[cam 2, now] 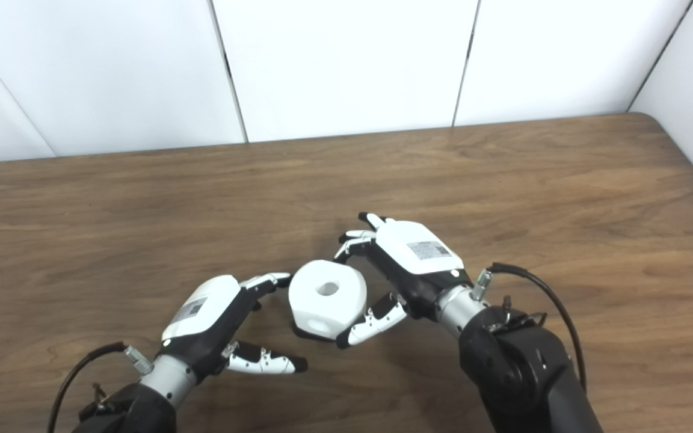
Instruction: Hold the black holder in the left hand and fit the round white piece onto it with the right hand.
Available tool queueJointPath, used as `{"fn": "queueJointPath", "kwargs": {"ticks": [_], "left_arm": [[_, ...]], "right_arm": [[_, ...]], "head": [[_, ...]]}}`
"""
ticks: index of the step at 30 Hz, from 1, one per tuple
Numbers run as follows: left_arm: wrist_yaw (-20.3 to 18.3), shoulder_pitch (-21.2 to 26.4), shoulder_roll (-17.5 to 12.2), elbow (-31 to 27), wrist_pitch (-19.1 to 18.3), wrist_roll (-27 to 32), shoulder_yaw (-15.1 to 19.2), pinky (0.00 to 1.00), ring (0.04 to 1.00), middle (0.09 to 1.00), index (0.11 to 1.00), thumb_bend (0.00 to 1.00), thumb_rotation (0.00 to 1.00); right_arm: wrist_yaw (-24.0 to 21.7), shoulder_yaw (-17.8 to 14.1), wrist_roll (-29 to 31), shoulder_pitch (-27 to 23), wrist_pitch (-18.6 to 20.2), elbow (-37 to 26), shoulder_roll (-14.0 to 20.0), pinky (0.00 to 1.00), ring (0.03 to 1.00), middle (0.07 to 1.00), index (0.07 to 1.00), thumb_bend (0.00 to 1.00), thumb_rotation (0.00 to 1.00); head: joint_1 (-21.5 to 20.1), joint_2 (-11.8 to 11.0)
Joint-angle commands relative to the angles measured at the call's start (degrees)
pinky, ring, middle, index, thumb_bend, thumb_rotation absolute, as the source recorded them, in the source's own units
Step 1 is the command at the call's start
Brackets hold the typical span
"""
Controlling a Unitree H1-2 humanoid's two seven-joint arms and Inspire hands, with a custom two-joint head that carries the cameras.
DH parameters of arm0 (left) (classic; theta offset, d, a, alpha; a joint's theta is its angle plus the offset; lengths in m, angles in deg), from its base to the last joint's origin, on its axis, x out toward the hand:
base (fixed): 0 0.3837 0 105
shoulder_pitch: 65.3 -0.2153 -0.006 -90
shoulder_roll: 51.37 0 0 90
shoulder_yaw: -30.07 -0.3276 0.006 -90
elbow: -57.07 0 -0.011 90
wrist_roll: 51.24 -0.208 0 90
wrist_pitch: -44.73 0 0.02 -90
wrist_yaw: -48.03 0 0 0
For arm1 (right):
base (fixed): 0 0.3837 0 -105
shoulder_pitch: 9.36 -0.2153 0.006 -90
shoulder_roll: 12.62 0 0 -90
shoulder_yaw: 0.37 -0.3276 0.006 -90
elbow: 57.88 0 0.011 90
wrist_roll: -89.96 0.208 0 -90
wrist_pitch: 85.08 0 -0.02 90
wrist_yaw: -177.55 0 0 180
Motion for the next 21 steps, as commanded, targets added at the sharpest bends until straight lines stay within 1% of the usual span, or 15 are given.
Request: {"fn": "queueJointPath", "kwargs": {"ticks": [1,4,7,12,15,21], "left_arm": [[-1.22,-0.25,-0.87,3.30,-0.82,0.01,-0.84,0.73,0.863,0.865,0.838,0.87,0.21],[-0.13,0.20,-1.13,4.39,-0.16,0.25,-1.30,0.72,0.856,0.859,0.834,0.89,0.21],[0.28,0.59,-1.21,4.53,-0.51,0.37,-1.70,0.73,0.857,0.863,0.838,0.89,0.21],[1.12,0.86,-1.17,5.16,-0.49,0.74,-2.01,0.74,0.859,0.862,0.837,0.89,0.21],[1.54,1.02,-1.31,5.75,-0.30,0.84,-2.26,0.74,0.862,0.864,0.839,0.89,0.21],[2.17,1.30,-1.45,5.09,-0.53,1.57,-2.20,0.73,0.858,0.865,0.836,0.90,0.22]], "right_arm": [[-0.44,-0.48,-0.67,-2.47,-0.52,-3.27,-0.38,1.00,1.000,0.859,0.679,0.96,0.38],[-2.30,-1.00,-0.87,-3.41,-0.08,-5.04,-0.23,1.00,1.000,0.866,0.690,0.96,0.39],[-3.74,-1.72,-1.12,-4.12,0.16,-5.84,-0.10,1.00,1.000,0.872,0.698,0.95,0.42],[-4.95,-2.52,-2.56,-4.53,0.04,-6.04,-0.50,1.00,1.000,0.869,0.696,0.97,0.42],[-5.48,-2.87,-2.38,-4.65,-0.02,-5.98,-0.58,1.00,1.000,0.868,0.695,0.97,0.42],[-7.10,-3.48,-2.75,-5.67,0.04,-6.33,-0.75,1.00,1.000,0.870,0.700,0.98,0.44]], "head": [[-0.14,-0.09],[-0.12,-0.29],[-0.12,-0.40],[-0.20,-0.53],[-0.01,-0.59],[0.19,-0.82]]}}
